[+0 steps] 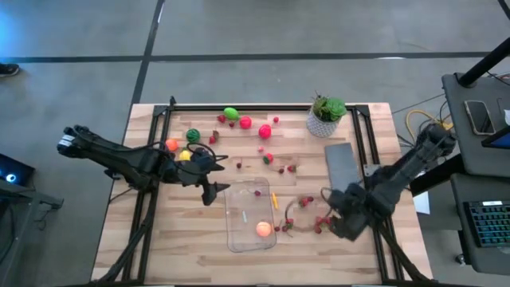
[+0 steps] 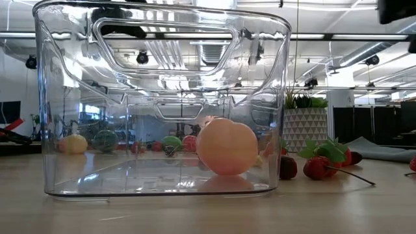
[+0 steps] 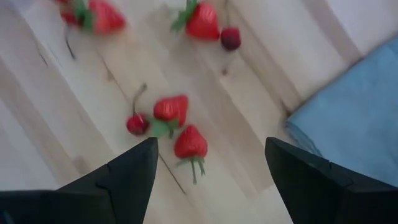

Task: Pick and placing Produce into tupperware
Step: Put the red strawberry into the transparent bin

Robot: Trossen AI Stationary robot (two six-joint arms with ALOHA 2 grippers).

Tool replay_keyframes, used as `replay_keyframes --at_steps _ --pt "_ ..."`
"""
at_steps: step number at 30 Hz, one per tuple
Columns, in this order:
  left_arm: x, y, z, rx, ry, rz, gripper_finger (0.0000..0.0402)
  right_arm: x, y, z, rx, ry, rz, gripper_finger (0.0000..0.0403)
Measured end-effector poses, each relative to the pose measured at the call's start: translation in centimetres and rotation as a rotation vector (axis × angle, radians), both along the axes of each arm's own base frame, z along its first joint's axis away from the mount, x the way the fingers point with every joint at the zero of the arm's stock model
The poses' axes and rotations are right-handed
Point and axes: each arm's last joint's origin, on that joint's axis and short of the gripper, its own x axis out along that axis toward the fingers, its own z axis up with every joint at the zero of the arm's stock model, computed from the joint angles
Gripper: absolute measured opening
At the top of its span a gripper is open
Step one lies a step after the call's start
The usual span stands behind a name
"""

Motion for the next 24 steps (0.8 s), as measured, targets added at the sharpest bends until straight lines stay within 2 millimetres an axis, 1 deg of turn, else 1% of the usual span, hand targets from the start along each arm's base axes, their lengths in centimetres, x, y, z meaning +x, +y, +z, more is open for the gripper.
replay_keyframes --at_steps 3,7,11,18,24 --pt "-0.2 0.1 -0.7 0.002 0.018 0.003 0.0306 0.1 1.4 -1.9 -0.075 0.071 0.082 0.0288" --pt "-0.4 0.1 -1.2 0.003 0.029 0.004 0.0306 0.6 2.4 -4.1 -0.144 0.166 0.158 0.0287" --pt "-0.4 0.1 -1.2 0.007 0.028 0.01 0.0306 1.2 2.9 -5.3 -0.183 0.195 0.213 0.0277" --pt "-0.3 0.3 -1.3 0.033 0.026 0.037 0.0306 2.1 3.8 -7.1 -0.141 0.137 0.272 0.0254" --pt "-0.4 0.3 -1.4 0.044 0.027 0.049 0.0306 1.8 3.6 -8.3 -0.15 0.163 0.265 0.0246"
